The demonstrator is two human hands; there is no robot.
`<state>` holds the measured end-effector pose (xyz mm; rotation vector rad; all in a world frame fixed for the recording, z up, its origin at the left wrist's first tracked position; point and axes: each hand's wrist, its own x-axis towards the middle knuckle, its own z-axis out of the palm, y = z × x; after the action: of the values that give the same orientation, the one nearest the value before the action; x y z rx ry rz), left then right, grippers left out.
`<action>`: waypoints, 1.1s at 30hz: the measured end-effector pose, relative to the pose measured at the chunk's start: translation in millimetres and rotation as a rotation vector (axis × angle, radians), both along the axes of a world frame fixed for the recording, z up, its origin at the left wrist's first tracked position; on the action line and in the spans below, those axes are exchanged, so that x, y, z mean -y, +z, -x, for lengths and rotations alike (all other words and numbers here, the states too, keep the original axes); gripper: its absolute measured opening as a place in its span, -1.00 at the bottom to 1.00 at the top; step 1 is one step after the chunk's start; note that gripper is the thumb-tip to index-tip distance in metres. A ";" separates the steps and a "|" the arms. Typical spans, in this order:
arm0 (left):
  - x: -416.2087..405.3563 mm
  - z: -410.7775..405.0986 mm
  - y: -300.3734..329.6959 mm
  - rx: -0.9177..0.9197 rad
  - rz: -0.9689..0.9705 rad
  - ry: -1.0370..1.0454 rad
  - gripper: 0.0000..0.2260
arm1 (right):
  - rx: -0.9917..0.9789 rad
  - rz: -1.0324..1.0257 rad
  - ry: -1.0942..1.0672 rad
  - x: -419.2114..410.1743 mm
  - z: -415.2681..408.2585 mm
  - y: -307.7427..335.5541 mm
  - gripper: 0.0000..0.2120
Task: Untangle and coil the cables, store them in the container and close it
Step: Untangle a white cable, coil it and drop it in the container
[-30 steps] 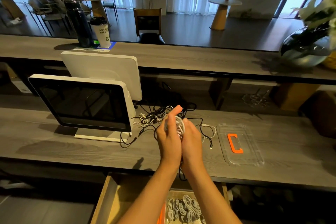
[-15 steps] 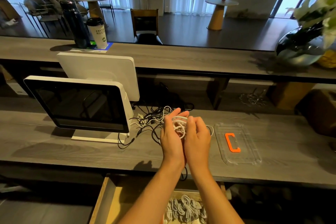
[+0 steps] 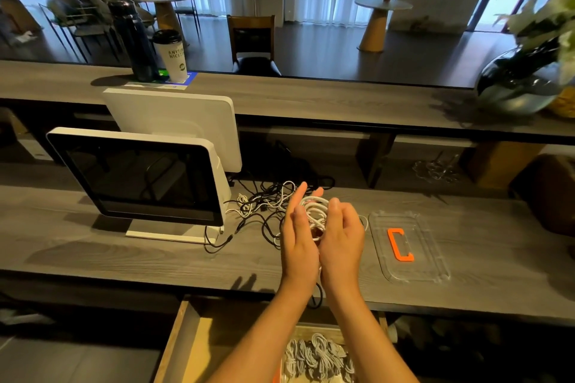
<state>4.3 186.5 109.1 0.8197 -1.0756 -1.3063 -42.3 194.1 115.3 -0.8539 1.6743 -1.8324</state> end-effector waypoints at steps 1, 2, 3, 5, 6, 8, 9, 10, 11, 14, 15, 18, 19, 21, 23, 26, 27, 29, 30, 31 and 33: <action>-0.7 0.5 -1.2 0.001 -0.003 -0.007 -0.60 | -0.005 0.003 0.003 0.0 1.3 -0.6 -0.72; -1.6 0.7 -2.2 0.008 -0.004 -0.020 -0.58 | -0.011 0.006 0.007 0.2 2.7 -1.3 -0.73; -2.2 0.2 -3.1 0.031 -0.003 -0.033 -0.56 | -0.018 0.006 0.012 -0.2 4.3 -1.7 -0.73; -2.2 -2.9 -5.1 0.111 0.015 -0.071 -0.55 | -0.026 0.000 0.016 -1.5 8.3 0.4 -0.76; -0.7 -5.7 -7.8 0.178 0.045 -0.090 -0.57 | -0.041 0.005 0.017 -2.5 11.6 2.1 -0.77; 4.8 -13.6 -12.1 0.340 0.106 -0.130 -0.55 | -0.126 0.026 0.032 -5.3 20.1 7.5 -0.79; 8.3 -18.4 -11.7 0.422 0.127 -0.162 -0.56 | -0.177 0.032 0.049 -6.6 25.2 9.6 -0.81; 12.3 -23.7 -10.8 0.490 0.133 -0.209 -0.62 | -0.224 0.035 0.071 -7.5 30.6 11.3 -0.82; 16.0 -28.3 -7.5 0.537 0.128 -0.271 -0.73 | -0.271 0.032 0.094 -8.1 36.2 12.1 -0.83; 24.2 -39.2 6.1 0.530 0.039 -0.432 -0.84 | -0.409 0.013 0.165 -8.8 50.2 12.5 -0.85; 25.9 -42.3 11.2 0.489 -0.008 -0.462 -0.74 | -0.426 0.018 0.198 -8.9 53.1 13.3 -0.84; 31.2 -47.9 15.3 0.477 -0.113 -0.498 -0.58 | -0.401 0.027 0.299 -10.0 57.1 16.9 -0.80; 30.6 -48.3 14.0 0.505 -0.109 -0.507 -0.59 | -0.403 0.021 0.329 -10.1 57.1 17.4 -0.79; 26.2 -46.7 13.3 0.482 -0.105 -0.526 -0.62 | -0.419 0.013 0.372 -9.4 55.6 16.2 -0.79; 22.7 -42.3 15.3 0.428 -0.109 -0.520 -0.61 | -0.443 0.012 0.375 -7.1 52.9 12.7 -0.78; 23.6 -39.1 20.4 0.518 -0.043 -0.502 -0.48 | -0.395 -0.003 0.340 -4.3 51.5 9.6 -0.77; 23.7 -40.1 22.4 0.557 -0.031 -0.530 -0.53 | -0.375 -0.006 0.328 -3.3 51.1 8.7 -0.76; 25.0 -42.1 23.4 0.661 -0.013 -0.595 -0.71 | -0.365 -0.025 0.317 -2.6 52.5 6.2 -0.72; 25.8 -42.6 23.4 0.735 0.004 -0.607 -0.74 | -0.364 -0.040 0.324 -2.5 53.1 4.8 -0.70; 27.2 -43.0 22.5 0.825 0.039 -0.600 -0.73 | -0.362 -0.055 0.337 -2.1 53.3 3.5 -0.69; 33.5 -44.6 17.7 0.989 0.133 -0.562 -0.66 | -0.357 -0.102 0.360 -0.9 53.3 1.3 -0.68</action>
<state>48.9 153.0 126.8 1.1430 -2.2762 -1.2470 -95.6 195.1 116.7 -1.3986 1.6655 -1.3993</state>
